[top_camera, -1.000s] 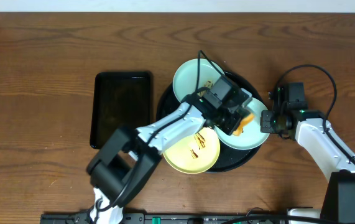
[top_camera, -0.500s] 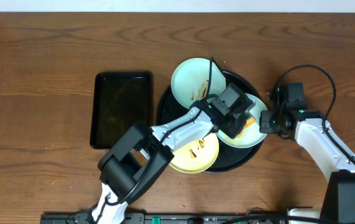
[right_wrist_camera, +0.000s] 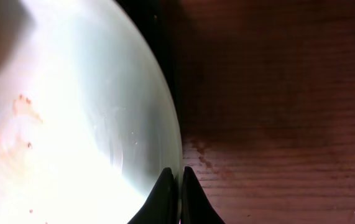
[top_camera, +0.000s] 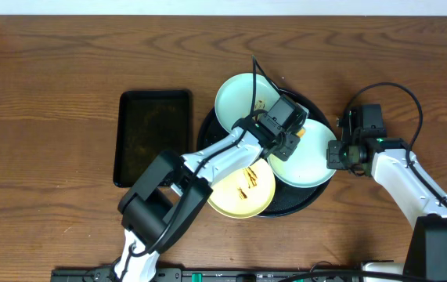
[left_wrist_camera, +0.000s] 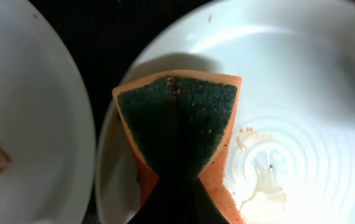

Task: Clean dirty plates on tray and stack at the side
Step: 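Wipe the right light-blue plate with the sponge in the left gripper, then move the sponge back above the black tray with the left gripper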

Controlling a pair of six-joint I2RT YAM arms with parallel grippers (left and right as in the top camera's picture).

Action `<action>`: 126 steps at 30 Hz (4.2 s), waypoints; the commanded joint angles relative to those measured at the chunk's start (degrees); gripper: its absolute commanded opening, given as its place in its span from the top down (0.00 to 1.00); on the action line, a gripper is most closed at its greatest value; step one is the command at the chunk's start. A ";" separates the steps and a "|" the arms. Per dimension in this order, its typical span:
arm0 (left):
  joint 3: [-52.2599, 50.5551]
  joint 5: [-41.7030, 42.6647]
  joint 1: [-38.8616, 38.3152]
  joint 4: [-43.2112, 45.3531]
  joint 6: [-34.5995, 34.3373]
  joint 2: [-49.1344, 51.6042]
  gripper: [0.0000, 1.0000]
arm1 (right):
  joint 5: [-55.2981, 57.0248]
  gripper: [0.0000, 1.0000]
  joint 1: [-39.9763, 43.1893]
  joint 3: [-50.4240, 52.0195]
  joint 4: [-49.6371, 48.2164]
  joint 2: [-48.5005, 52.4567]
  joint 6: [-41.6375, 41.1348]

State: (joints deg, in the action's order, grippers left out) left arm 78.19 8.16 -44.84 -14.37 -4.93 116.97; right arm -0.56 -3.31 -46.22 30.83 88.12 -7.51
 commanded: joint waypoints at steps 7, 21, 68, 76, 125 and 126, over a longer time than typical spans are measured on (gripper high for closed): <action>1.60 8.61 -1.73 1.99 -0.76 -3.37 0.93 | 1.92 0.99 0.00 0.13 1.18 0.39 0.22; 1.55 8.74 -5.05 7.13 -0.74 3.63 0.92 | 1.95 0.99 0.00 0.13 1.99 0.39 0.24; 1.62 -10.80 7.67 -24.59 -1.29 -19.37 0.93 | -4.96 0.70 0.00 0.13 2.12 0.39 0.24; 1.62 -10.78 18.49 -28.15 -1.86 -27.02 0.93 | -6.12 0.78 0.00 0.26 2.78 0.39 -2.91; 1.55 -10.29 31.65 -35.60 -1.84 -28.76 0.92 | -6.86 0.70 -0.15 0.13 -7.72 2.95 -4.61; 1.55 -10.29 31.65 -35.69 -1.84 -28.76 0.92 | -7.65 0.69 -0.15 0.13 -7.72 3.54 -4.59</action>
State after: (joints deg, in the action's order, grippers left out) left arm 79.42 -1.87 -13.50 -49.76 -6.22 88.92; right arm -6.92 -3.31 -46.28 23.18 89.78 -12.95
